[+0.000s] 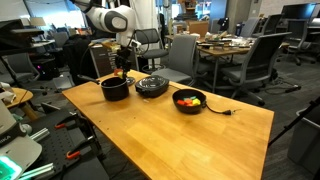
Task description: Take the blocks out of the bowl, put them in the pot, pick the pot and put it on the stove then cover it with the lid
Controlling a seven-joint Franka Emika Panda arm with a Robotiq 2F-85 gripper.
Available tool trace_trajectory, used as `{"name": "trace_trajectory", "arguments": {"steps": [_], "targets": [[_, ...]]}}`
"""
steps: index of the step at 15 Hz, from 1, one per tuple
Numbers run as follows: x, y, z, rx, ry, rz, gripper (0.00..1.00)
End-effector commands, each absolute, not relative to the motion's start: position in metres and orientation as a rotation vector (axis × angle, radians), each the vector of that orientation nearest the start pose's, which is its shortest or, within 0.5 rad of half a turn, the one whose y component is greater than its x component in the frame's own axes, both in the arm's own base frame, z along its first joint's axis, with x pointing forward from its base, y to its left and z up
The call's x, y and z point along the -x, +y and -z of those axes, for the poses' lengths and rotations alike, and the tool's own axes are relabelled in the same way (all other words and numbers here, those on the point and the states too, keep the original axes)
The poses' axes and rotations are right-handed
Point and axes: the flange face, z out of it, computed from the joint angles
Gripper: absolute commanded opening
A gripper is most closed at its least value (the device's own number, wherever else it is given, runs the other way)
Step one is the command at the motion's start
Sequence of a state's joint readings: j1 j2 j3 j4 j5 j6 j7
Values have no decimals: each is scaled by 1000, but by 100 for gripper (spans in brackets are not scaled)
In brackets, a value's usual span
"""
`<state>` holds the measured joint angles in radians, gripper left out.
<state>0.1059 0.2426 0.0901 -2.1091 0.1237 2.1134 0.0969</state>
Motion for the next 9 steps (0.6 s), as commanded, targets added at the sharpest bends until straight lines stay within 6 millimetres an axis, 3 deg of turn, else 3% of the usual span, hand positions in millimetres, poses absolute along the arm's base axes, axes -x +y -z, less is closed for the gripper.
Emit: {"name": "trace_trajectory", "arguments": {"steps": [1,3,5,9], "targets": [[-461,153,-274,3006,-287,-349,49],[-434,177,-261,2958,-400,-333,49],[-419,200,-250,2924,-491,-214,49],[-416,226,-254,2897,-634,48,49]]}}
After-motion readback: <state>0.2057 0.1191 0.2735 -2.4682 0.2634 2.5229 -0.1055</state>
